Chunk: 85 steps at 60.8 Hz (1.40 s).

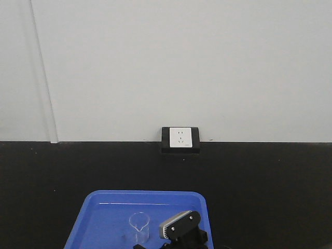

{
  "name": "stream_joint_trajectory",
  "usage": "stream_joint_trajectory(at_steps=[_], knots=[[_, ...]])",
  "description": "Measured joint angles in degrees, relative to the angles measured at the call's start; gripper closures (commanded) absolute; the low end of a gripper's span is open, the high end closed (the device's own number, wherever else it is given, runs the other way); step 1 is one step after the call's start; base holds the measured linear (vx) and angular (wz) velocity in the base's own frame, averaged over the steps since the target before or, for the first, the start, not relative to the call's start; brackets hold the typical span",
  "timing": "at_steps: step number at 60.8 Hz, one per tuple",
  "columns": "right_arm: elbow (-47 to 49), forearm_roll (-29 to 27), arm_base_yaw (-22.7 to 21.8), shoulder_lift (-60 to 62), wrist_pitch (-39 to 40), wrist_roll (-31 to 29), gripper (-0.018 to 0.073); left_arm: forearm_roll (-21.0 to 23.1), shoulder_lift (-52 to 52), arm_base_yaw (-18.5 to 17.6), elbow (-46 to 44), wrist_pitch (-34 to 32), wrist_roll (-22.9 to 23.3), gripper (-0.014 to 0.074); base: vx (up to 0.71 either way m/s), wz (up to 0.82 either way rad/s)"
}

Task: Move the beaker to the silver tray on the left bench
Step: 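Close the right gripper on the beaker and lift it off the tray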

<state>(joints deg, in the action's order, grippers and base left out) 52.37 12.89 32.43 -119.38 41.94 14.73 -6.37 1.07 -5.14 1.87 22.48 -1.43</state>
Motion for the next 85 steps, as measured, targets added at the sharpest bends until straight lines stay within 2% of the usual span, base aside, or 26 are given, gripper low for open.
stream_joint_trajectory(at_steps=[8, 27, 33, 37, 40, 44, 49, 63, 74, 85], knots=[[6.11, 0.0, 0.0, -4.35, -1.64, 0.49, -0.0022, 0.0, 0.0, 0.0, 0.0, 0.0, 0.0, 0.0595, 0.0, 0.0], [16.66, 0.0, 0.0, -11.5, -4.91, 0.66, -0.002, 0.0, 0.0, 0.0, 0.0, 0.0, 0.0, 0.0595, 0.0, 0.0], [18.96, 0.0, 0.0, -13.51, -5.13, 0.66, 0.0018, 0.0, 0.0, 0.0, 0.0, 0.0, 0.0, 0.0595, 0.0, 0.0], [20.15, 0.0, 0.0, -14.06, -5.25, 0.66, 0.0085, 0.0, 0.0, 0.0, 0.0, 0.0, 0.0, 0.0595, 0.0, 0.0], [20.81, 0.0, 0.0, -14.28, -5.54, 0.66, 0.0179, 0.0, 0.0, 0.0, 0.0, 0.0, 0.0, 0.0595, 0.0, -0.01], [21.41, -0.08, 0.0, -14.33, -5.54, 0.76, 0.0374, 0.0, 0.0, 0.0, 0.0, 0.0, 0.0, 0.0595, 0.0, -0.01], [21.34, -0.08, 0.0, -13.6, -6.93, 1.54, 0.0573, 0.0, 0.0, 0.0, 0.0, 0.0, 0.0, 0.0595, 0.0, 0.0], [15.03, -0.12, -0.15, -3.1, -19.39, 4.36, 0.0574, 0.0, 0.0, 0.0, 0.0, 0.0, 0.0, 0.0595, 0.0, 0.0], [3.59, -0.13, -2.21, 11.12, -21.88, 3.42, 0.0573, 0.0, 0.0, 0.0, 0.0, 0.0, 0.0, 0.0595, 0.0, 0.0], [-11.13, -0.18, -7.66, 30.97, -23.37, 3.42, 0.0573, 0.0, 0.0, 0.0, 0.0, 0.0, 0.0, 0.0595, 0.0, 0.0]])
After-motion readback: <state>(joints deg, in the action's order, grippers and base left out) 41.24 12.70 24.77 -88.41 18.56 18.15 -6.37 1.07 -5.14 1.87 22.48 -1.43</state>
